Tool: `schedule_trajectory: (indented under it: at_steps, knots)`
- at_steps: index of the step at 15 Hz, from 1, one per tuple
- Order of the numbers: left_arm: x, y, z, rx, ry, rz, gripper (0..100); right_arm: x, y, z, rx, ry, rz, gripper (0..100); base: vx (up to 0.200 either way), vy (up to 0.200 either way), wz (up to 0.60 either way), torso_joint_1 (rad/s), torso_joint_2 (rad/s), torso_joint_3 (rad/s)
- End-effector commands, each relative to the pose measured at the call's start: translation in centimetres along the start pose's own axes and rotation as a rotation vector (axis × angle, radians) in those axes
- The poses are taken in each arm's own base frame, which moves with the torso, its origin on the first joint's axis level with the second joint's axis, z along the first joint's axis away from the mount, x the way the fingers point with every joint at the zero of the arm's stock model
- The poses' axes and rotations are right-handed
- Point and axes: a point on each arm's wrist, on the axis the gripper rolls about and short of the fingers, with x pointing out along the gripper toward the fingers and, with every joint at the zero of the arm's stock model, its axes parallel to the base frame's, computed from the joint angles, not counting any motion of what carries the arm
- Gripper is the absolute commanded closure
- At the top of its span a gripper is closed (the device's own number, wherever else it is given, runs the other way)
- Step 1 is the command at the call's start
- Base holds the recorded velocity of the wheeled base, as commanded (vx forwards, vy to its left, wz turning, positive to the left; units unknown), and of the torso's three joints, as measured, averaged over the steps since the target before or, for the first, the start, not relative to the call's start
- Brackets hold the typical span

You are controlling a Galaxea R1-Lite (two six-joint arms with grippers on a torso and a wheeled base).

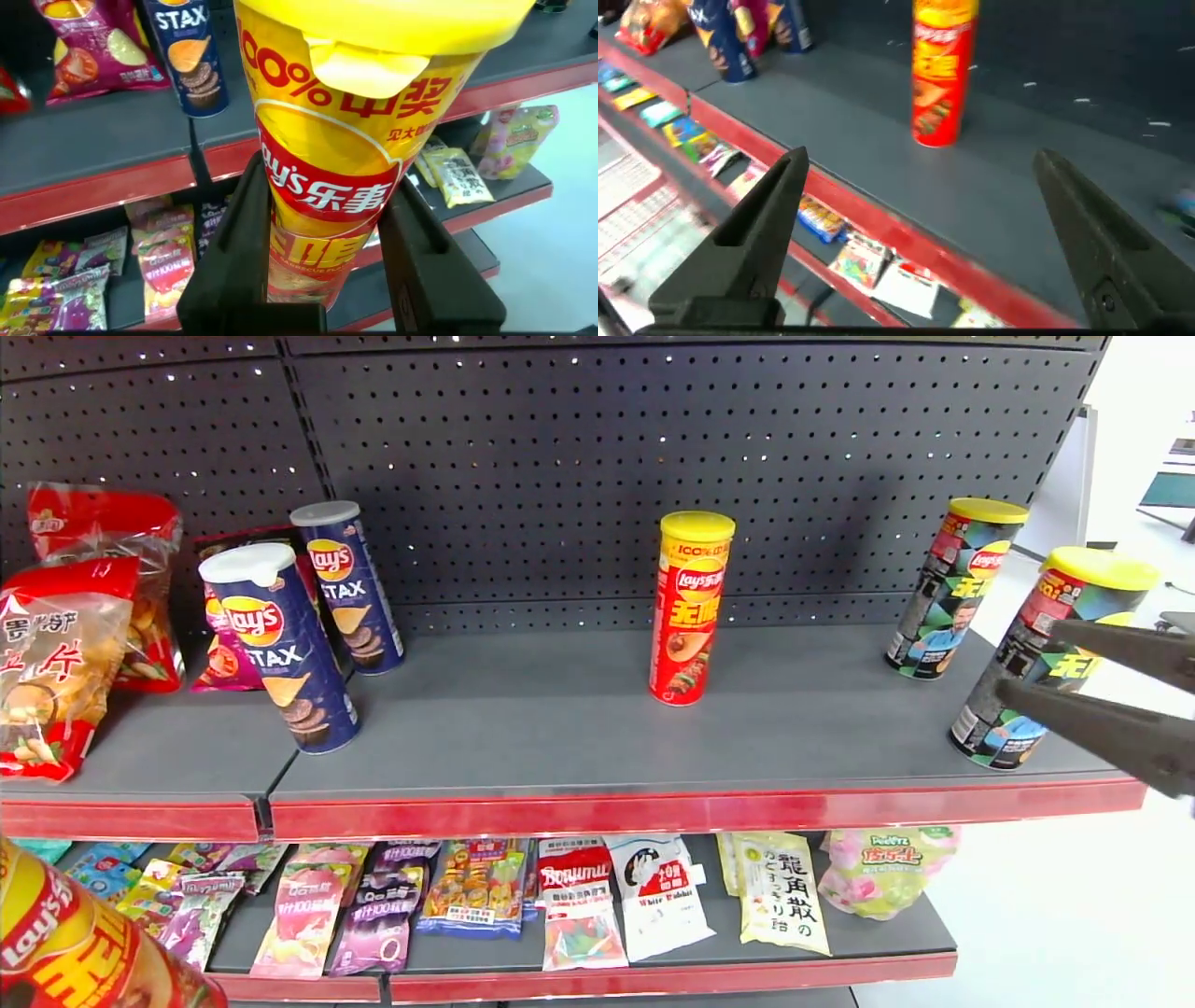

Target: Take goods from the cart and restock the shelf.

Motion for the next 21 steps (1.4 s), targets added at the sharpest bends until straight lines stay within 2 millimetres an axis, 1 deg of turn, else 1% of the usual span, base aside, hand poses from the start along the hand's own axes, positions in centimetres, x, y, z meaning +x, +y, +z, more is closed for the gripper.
schedule_trajectory:
  at_steps: [1, 2, 3, 4, 5, 7, 8, 9, 10, 11, 12, 14, 16, 19, 21]
  knots:
    - [0.1, 0.1, 0.0, -0.007, 0.008, -0.002, 100, 7.8, -1.3, -2.2, 0.046, 0.108, 0.111, 0, 0.0, 0.0, 0.0, 0.0, 0.0, 0.0]
    - [0.1, 0.1, 0.0, -0.006, 0.007, 0.001, 100, 9.8, -1.9, -2.1, 0.042, 0.115, 0.135, 0, 0.0, 0.0, 0.0, 0.0, 0.0, 0.0]
    - [0.2, 0.1, 0.0, -0.007, 0.008, 0.001, 100, 10.6, -2.1, -1.9, 0.039, 0.115, 0.136, 0, 0.0, 0.0, 0.0, 0.0, 0.0, 0.0]
    - [0.2, 0.1, 0.0, -0.008, 0.01, 0.004, 100, 12.7, -2.5, -1.6, 0.038, 0.113, 0.145, 0, 0.0, 0.0, 0.0, 0.0, 0.0, 0.0]
    - [0.2, 0.1, 0.0, -0.008, 0.01, 0.004, 100, 14.1, -2.6, -1.5, 0.035, 0.11, 0.154, 0, 0.0, 0.0, 0.0, 0.0, 0.0, 0.0]
    - [0.2, 0.1, 0.0, -0.006, 0.008, 0.002, 100, 16.4, -2.5, -1.5, 0.032, 0.11, 0.174, 0, 0.0, 0.0, 0.0, 0.0, 0.0, 0.0]
    - [0.1, 0.1, 0.0, -0.005, 0.007, 0.001, 100, 17.3, -2.5, -1.6, 0.031, 0.113, 0.177, 0, 0.0, 0.0, 0.0, 0.0, 0.0, 0.0]
    - [0.1, 0.1, 0.1, -0.005, 0.004, -0.001, 100, 18.8, -2.8, -1.9, 0.031, 0.116, 0.177, 0, 0.0, 0.0, 0.0, 0.0, 0.0, 0.0]
    - [0.1, 0.1, 0.1, -0.006, 0.007, -0.001, 100, 19.8, -3.1, -2.0, 0.03, 0.113, 0.174, 0, 0.0, 0.0, 0.0, 0.0, 0.0, 0.0]
    - [0.1, 0.1, 0.1, -0.006, 0.007, -0.001, 100, 20.4, -3.3, -1.9, 0.029, 0.109, 0.171, 0, 0.0, 0.0, 0.0, 0.0, 0.0, 0.0]
    - [0.2, 0.1, 0.1, -0.007, 0.008, -0.001, 100, 21.4, -3.6, -1.7, 0.022, 0.096, 0.156, 0, 0.0, 0.0, 0.0, 0.0, 0.0, 0.0]
    - [0.2, 0.1, 0.2, -0.007, 0.008, -0.001, 100, 22.6, -3.9, -1.6, 0.018, 0.085, 0.147, 0, 0.0, 0.0, 0.0, 0.0, 0.0, 0.0]
    - [0.2, 0.1, 0.2, -0.007, 0.008, 0.001, 100, 23.3, -4.2, -1.7, 0.015, 0.082, 0.143, 0, 0.0, 0.0, 0.0, 0.0, 0.0, 0.0]
    - [0.2, 0.1, 0.4, -0.006, 0.007, 0.001, 100, 24.8, -5.1, -2.1, 0.009, 0.075, 0.12, 0, 0.0, 0.0, 0.0, 0.0, 0.0, 0.0]
    - [0.3, 0.2, 0.4, -0.009, 0.011, 0.001, 100, 25.2, -5.3, -1.8, 0.005, 0.064, 0.118, 0, 0.0, 0.0, 0.0, 0.0, 0.0, 0.0]
